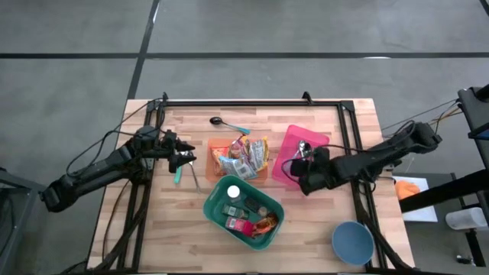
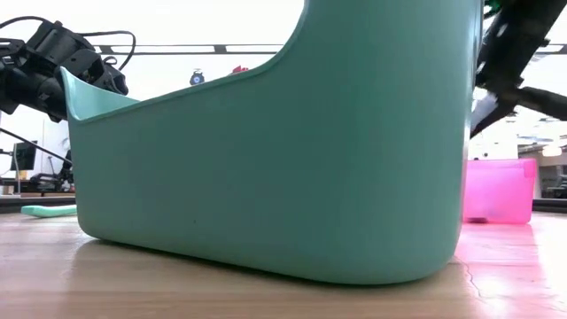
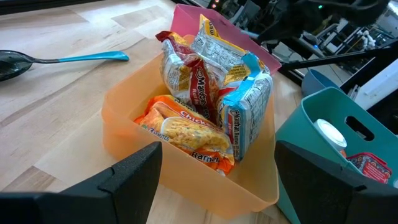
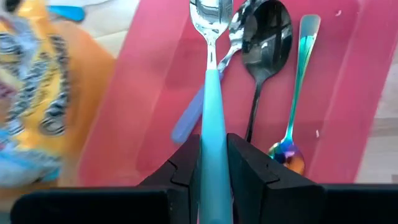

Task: Pick & Place Food Item
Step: Put the bottom light blue spoon into the pink bin, then put the silver spoon into the pink bin

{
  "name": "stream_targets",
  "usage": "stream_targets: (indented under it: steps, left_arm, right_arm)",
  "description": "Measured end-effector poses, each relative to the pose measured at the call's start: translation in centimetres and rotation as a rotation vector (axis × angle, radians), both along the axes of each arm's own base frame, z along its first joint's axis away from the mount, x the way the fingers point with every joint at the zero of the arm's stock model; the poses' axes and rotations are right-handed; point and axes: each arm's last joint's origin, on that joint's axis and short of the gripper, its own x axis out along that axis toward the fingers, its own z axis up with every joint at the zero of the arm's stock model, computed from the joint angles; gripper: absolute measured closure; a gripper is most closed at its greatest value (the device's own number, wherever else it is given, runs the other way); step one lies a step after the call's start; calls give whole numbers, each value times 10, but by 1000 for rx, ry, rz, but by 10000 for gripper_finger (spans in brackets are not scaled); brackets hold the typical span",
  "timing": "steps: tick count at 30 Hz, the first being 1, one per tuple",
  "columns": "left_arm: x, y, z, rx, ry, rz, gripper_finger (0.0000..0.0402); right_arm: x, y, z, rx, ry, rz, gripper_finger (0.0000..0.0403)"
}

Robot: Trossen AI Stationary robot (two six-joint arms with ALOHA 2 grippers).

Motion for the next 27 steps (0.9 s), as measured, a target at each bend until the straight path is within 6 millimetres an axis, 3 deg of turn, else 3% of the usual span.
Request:
stream_targets:
  steps: [9, 19, 27]
  left_arm:
    - [0, 0, -1, -10, 13, 0, 87]
    - [-1, 0, -2, -12, 16, 0, 87]
    - [-1, 0, -2, -12, 16, 0, 87]
  right_arm:
    - [24, -14, -25, 30, 62, -81, 343]
    - [44, -16, -49, 97, 37, -133, 339]
    - [48, -16, -46, 120, -31, -153, 250]
